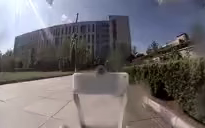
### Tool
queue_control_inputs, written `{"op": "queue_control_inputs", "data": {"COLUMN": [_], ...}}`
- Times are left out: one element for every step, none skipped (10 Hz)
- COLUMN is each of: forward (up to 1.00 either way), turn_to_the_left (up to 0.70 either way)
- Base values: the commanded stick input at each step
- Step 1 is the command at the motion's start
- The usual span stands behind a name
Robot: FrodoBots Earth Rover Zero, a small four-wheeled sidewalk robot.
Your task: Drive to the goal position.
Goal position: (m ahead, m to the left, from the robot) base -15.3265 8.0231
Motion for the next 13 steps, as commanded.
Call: {"op": "queue_control_inputs", "data": {"forward": [0.06, 0.04, -0.01, -0.4, -0.7, -0.7, -0.7, -0.7, -0.7, -0.7, -0.7, -0.7, -0.7], "turn_to_the_left": [0.0, 0.0, 0.0, 0.0, 0.0, 0.0, 0.0, 0.0, 0.0, 0.0, 0.0, 0.0, 0.0]}}
